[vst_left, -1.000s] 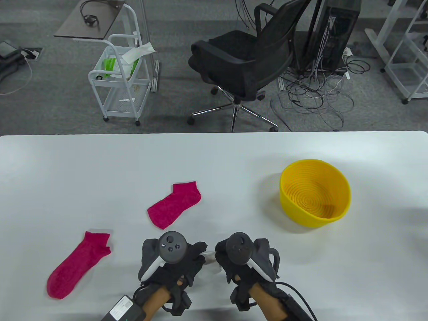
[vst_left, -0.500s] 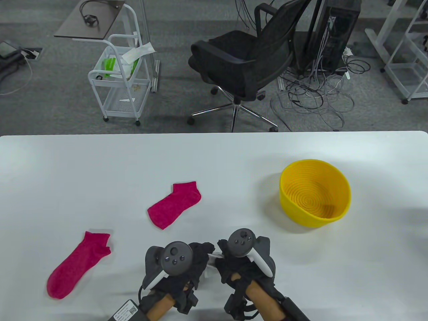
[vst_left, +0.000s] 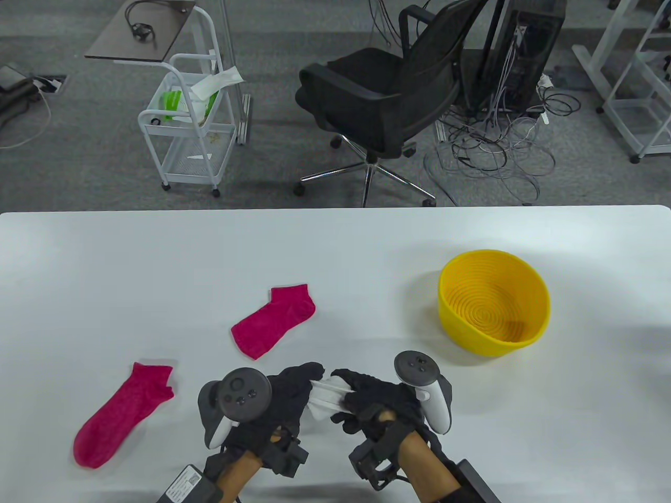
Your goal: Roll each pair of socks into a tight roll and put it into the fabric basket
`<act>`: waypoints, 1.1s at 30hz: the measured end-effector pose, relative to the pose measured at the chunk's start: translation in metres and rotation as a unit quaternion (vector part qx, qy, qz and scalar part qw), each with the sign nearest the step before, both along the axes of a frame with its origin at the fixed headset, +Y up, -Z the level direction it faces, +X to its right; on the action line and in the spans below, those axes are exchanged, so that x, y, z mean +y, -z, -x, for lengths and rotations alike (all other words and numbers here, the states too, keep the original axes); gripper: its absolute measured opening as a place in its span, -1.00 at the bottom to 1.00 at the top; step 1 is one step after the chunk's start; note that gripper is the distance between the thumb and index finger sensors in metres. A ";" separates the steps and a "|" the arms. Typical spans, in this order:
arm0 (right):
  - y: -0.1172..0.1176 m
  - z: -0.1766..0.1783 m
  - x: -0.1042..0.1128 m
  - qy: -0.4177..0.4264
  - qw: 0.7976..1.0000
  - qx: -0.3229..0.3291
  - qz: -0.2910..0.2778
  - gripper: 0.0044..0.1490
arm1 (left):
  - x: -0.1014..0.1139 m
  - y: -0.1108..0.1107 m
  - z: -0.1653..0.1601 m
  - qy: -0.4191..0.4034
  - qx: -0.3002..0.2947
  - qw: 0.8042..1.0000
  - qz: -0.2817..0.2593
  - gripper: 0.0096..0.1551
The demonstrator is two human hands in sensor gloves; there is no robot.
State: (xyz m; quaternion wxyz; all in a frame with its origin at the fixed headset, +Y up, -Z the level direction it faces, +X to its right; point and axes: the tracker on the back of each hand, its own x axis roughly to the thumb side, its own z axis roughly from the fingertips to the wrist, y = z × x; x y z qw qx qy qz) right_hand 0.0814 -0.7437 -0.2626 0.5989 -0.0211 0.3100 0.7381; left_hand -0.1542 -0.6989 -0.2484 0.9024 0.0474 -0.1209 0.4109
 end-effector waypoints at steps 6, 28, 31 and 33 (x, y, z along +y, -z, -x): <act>-0.005 0.005 0.007 0.085 0.995 0.055 -0.011 -0.46 | 0.000 0.006 0.013 -0.005 0.019 1.000 -0.004 -0.55; 0.003 0.004 0.001 -0.030 0.989 0.137 -0.055 -0.57 | -0.017 0.018 0.020 -0.271 -0.126 0.934 0.194 -0.58; 0.003 0.000 0.006 -0.034 0.992 0.097 -0.072 -0.55 | -0.018 0.019 0.015 -0.239 -0.141 0.942 0.190 -0.57; 0.003 -0.003 0.008 -0.045 0.992 0.080 -0.082 -0.53 | -0.019 0.017 0.016 -0.224 -0.137 0.946 0.189 -0.51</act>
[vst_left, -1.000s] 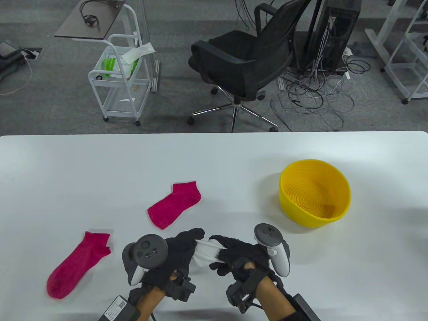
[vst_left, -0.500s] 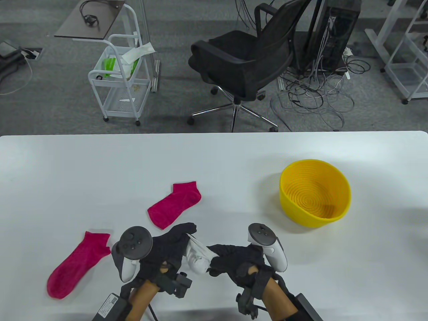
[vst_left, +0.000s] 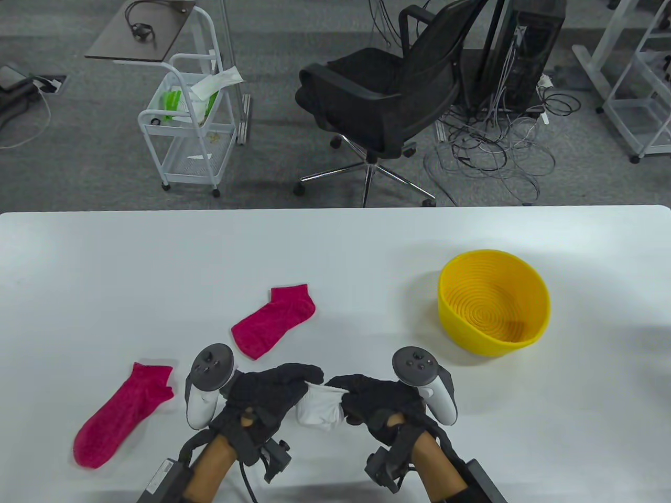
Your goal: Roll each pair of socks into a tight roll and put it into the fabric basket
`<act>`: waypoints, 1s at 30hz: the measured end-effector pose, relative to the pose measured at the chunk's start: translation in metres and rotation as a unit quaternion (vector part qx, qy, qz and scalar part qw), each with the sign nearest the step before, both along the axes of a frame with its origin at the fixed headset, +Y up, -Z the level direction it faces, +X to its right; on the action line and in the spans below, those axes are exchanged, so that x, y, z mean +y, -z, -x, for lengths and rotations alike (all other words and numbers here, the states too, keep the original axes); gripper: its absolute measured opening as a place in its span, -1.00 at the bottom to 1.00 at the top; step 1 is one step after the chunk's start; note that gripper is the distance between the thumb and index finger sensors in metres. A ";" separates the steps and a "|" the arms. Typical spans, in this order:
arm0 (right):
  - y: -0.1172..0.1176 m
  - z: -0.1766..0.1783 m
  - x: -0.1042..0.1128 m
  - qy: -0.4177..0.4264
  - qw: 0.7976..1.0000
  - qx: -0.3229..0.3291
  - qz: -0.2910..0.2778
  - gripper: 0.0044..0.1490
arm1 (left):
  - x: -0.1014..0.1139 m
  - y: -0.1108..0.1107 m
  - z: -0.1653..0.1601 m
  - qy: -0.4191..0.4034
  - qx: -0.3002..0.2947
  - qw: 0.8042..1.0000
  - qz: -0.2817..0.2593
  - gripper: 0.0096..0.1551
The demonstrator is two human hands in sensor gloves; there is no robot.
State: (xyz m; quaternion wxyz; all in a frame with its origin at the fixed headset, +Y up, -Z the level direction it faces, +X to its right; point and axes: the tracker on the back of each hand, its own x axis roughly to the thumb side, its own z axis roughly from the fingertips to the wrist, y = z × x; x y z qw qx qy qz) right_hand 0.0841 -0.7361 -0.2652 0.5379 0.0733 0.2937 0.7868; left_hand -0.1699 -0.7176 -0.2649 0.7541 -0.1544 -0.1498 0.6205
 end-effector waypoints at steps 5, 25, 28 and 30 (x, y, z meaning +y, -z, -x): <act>0.002 -0.004 -0.001 0.001 1.000 0.012 -0.005 -0.46 | 0.005 -0.002 0.003 0.076 0.028 0.995 -0.061 -0.46; -0.001 -0.035 0.045 -0.239 0.922 -0.148 -0.266 -0.49 | 0.003 -0.003 0.014 0.190 0.059 0.978 -0.056 -0.26; 0.001 -0.046 0.056 -0.254 0.907 -0.182 -0.284 -0.49 | 0.002 -0.004 0.013 0.211 0.050 0.975 -0.046 -0.22; 0.005 -0.055 0.063 -0.250 0.905 -0.205 -0.277 -0.49 | 0.002 -0.005 0.012 0.223 0.044 0.973 -0.037 -0.20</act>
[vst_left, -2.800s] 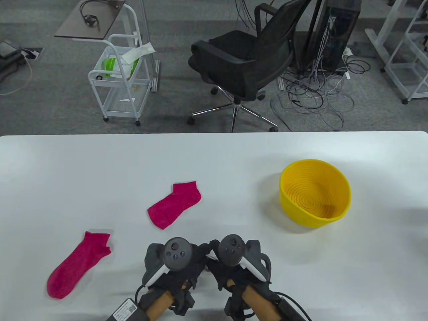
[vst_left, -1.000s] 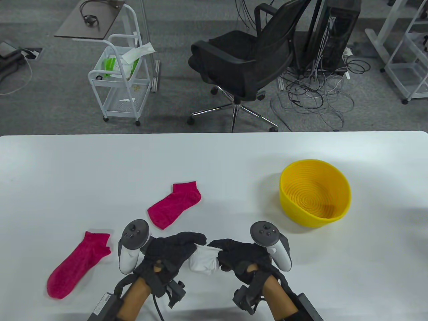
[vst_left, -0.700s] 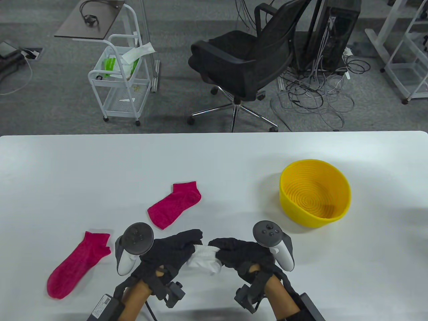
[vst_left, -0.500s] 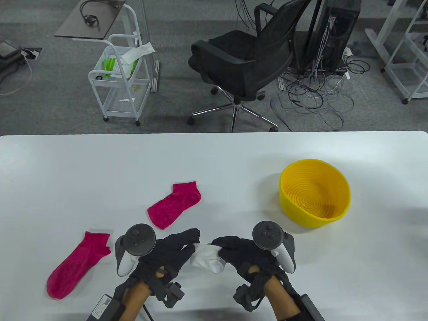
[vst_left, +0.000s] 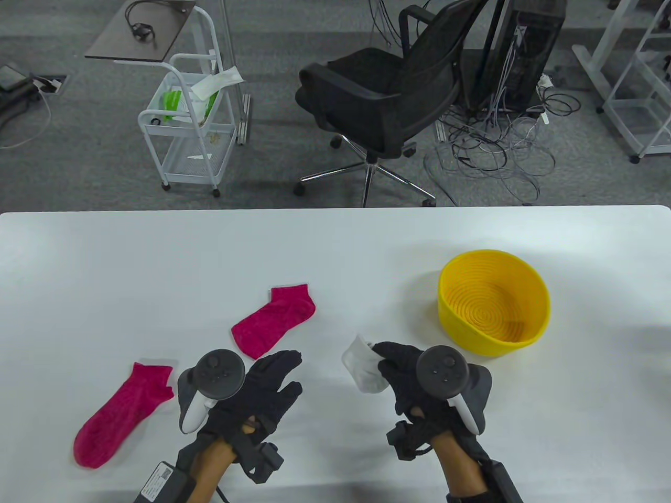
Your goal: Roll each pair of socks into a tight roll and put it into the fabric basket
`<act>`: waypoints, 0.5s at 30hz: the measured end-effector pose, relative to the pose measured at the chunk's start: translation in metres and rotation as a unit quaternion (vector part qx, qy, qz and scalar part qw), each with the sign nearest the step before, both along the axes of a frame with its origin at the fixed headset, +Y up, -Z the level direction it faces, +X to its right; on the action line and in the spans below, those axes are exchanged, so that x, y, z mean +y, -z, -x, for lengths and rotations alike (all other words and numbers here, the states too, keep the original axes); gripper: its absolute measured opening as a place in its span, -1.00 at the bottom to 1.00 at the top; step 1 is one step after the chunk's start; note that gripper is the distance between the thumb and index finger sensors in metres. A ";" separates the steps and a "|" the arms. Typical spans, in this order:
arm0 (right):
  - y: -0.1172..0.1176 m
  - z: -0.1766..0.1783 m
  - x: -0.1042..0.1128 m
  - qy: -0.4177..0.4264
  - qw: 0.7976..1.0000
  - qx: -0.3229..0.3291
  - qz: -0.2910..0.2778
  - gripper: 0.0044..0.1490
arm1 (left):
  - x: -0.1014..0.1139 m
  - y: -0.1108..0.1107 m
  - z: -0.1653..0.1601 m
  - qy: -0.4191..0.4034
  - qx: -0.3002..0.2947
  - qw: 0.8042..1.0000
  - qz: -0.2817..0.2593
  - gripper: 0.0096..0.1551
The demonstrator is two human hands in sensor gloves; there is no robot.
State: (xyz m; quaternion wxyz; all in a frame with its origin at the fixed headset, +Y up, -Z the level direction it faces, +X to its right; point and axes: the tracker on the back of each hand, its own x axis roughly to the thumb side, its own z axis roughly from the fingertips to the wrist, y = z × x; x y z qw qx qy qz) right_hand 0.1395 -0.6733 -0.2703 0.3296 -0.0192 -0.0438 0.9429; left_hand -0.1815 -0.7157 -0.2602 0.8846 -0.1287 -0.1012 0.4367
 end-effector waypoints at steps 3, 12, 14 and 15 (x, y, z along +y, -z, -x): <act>0.011 -0.015 0.012 0.008 1.000 -0.025 -0.005 -0.49 | 0.001 -0.001 -0.001 0.001 -0.003 1.000 -0.007 -0.18; 0.051 -0.073 0.045 -0.022 0.985 -0.173 -0.007 -0.50 | 0.007 -0.002 -0.001 -0.010 -0.005 1.000 -0.023 -0.18; 0.059 -0.086 0.047 -0.026 0.978 -0.205 0.003 -0.50 | 0.007 -0.002 -0.001 -0.011 -0.004 1.000 -0.023 -0.18; 0.063 -0.096 0.048 -0.027 0.974 -0.223 0.008 -0.50 | 0.007 -0.002 0.000 -0.013 -0.004 1.000 -0.023 -0.18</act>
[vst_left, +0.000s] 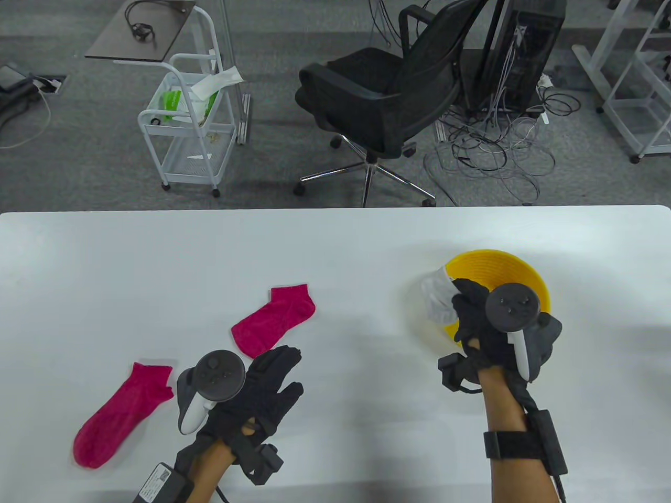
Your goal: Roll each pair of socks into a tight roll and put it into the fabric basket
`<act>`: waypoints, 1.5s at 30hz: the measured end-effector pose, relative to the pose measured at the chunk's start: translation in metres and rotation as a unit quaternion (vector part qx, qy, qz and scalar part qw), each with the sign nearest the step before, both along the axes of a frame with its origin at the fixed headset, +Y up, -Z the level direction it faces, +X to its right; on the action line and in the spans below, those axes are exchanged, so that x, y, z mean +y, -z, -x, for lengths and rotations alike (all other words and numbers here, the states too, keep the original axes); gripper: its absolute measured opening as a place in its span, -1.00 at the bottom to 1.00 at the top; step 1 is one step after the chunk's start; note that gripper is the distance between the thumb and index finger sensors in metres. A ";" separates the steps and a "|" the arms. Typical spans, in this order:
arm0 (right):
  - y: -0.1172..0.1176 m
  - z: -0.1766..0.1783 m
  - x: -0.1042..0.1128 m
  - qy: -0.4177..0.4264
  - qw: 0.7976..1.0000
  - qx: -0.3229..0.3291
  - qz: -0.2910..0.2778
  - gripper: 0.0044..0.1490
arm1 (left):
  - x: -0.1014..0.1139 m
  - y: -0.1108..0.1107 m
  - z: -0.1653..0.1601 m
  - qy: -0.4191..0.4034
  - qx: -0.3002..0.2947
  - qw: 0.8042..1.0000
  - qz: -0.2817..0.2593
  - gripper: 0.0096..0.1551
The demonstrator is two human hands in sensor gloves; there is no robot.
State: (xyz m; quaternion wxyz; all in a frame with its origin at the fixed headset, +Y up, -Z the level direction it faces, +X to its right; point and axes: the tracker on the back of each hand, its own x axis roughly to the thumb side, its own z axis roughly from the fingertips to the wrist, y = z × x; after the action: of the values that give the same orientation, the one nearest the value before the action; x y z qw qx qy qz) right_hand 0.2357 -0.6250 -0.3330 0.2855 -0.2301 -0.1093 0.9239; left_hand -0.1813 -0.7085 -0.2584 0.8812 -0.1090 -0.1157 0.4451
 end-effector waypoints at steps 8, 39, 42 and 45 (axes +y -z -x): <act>0.019 -0.045 -0.022 0.025 0.996 -0.081 0.036 -0.49 | 0.000 0.002 0.003 -0.004 0.007 1.000 0.004 -0.18; 0.007 -0.006 -0.026 -0.021 0.991 0.106 0.075 -0.13 | -0.004 0.004 0.003 0.007 -0.002 1.000 0.014 -0.20; -0.007 0.013 -0.015 -0.007 0.986 0.148 0.075 -0.07 | -0.004 0.002 0.002 0.014 -0.007 1.000 0.018 -0.20; -0.026 0.041 -0.011 0.009 0.977 0.201 0.064 0.01 | -0.004 0.001 0.000 0.019 -0.010 1.000 0.014 -0.17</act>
State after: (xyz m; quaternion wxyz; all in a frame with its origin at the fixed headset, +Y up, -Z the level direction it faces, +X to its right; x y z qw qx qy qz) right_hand 0.1950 -0.6359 -0.3068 0.2944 -0.0579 0.0114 0.9539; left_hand -0.1816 -0.7125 -0.2594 0.8865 -0.1281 -0.1161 0.4292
